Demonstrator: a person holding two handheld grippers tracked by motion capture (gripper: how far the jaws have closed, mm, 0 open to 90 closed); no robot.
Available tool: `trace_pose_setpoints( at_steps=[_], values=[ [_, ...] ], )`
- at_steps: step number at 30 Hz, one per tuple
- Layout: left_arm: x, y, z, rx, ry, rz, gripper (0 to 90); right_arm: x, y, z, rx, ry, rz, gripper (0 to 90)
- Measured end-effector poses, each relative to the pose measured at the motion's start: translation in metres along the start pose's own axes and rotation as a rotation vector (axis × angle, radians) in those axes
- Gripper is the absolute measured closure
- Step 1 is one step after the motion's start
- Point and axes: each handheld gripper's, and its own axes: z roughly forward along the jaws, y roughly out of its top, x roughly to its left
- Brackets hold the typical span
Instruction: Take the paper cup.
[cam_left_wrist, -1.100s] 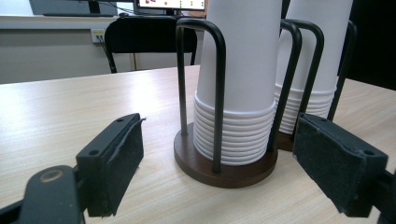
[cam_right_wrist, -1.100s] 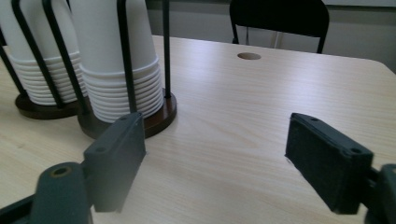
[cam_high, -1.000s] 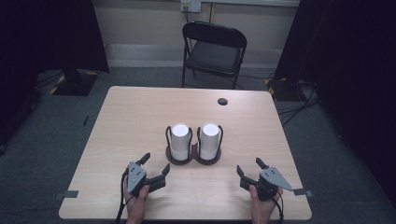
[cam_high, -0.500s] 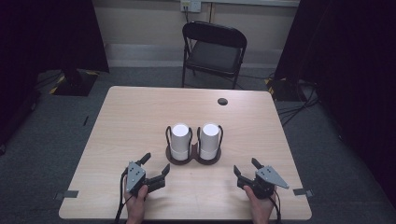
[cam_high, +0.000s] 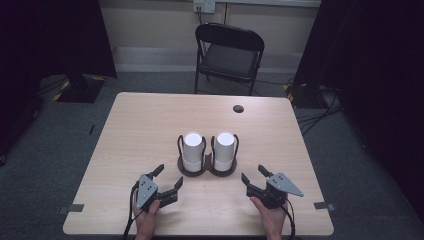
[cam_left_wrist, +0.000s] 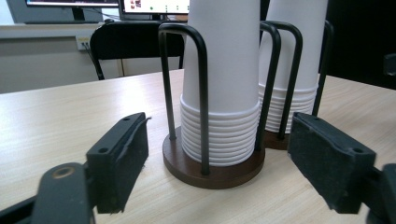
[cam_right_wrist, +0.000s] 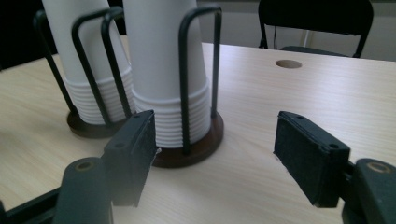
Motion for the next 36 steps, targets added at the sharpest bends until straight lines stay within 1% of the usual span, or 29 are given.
trace_pose_setpoints(
  at_steps=[2,3,5,6,7,10,11,13,14,18,20,21,22,23,25,26,27,28,30,31,36],
  values=[
    [0.0,0.0,0.001,-0.002,0.0,-0.004,20.7,0.004,0.003,0.001,-0.012,0.008,-0.005,31.7],
    [0.001,0.0,0.001,0.001,-0.001,-0.009,20.7,0.005,0.006,0.003,-0.02,0.029,0.0,31.7],
    [0.002,0.0,0.001,0.003,-0.005,-0.021,20.7,0.006,0.008,0.003,-0.024,0.037,0.003,31.8],
    [0.003,0.0,0.002,0.007,-0.006,-0.027,20.8,0.008,0.013,0.005,-0.032,0.051,-0.007,31.7],
    [0.003,0.0,0.002,0.007,-0.006,-0.027,20.8,0.008,0.013,0.005,-0.032,0.051,-0.007,31.7],
    [0.003,0.002,0.004,0.037,-0.006,-0.022,20.9,0.01,0.02,0.007,-0.043,0.063,-0.019,31.4],
    [0.002,0.002,0.005,0.044,-0.01,-0.021,20.9,0.011,0.026,0.008,-0.047,0.077,-0.026,31.4],
    [0.003,0.002,0.005,0.05,-0.024,-0.011,20.8,0.011,0.031,0.01,-0.051,0.082,-0.036,31.4],
    [0.003,0.002,0.005,0.051,-0.022,-0.014,20.8,0.011,0.031,0.01,-0.051,0.082,-0.036,31.4],
    [0.002,0.002,0.004,0.04,-0.028,-0.008,20.8,0.012,0.042,0.015,-0.059,0.1,-0.048,32.0],
    [0.003,0.002,0.003,0.035,-0.039,-0.003,20.9,0.013,0.046,0.017,-0.065,0.108,-0.055,32.1],
    [0.002,0.001,0.003,0.024,-0.037,-0.009,21.2,0.014,0.052,0.021,-0.065,0.117,-0.06,32.5],
    [0.002,0.001,0.003,0.024,-0.037,-0.009,21.5,0.014,0.052,0.021,-0.065,0.117,-0.06,32.5],
    [0.002,0.001,0.001,0.012,-0.034,-0.001,21.5,0.015,0.056,0.025,-0.071,0.129,-0.063,32.9],
    [0.002,0.0,0.0,0.0,-0.028,-0.002,21.5,0.016,0.061,0.031,-0.07,0.131,-0.073,32.9],
    [0.002,0.0,0.0,0.0,-0.028,-0.002,21.5,0.016,0.061,0.031,-0.07,0.131,-0.073,32.9],
    [0.002,0.0,0.0,-0.003,-0.023,-0.008,21.5,0.017,0.066,0.036,-0.075,0.14,-0.079,32.9],
    [0.002,0.0,0.0,-0.001,-0.021,-0.017,21.3,0.017,0.068,0.038,-0.074,0.139,-0.083,32.9],
    [0.003,0.0,0.0,0.001,-0.017,-0.018,20.9,0.018,0.07,0.041,-0.072,0.145,-0.084,32.8],
    [0.003,0.0,0.0,0.0,-0.017,-0.017,20.4,0.018,0.075,0.046,-0.074,0.149,-0.092,31.9],
    [0.002,0.0,0.0,-0.001,-0.013,-0.014,19.8,0.018,0.083,0.053,-0.075,0.158,-0.091,30.3]
  ],
)
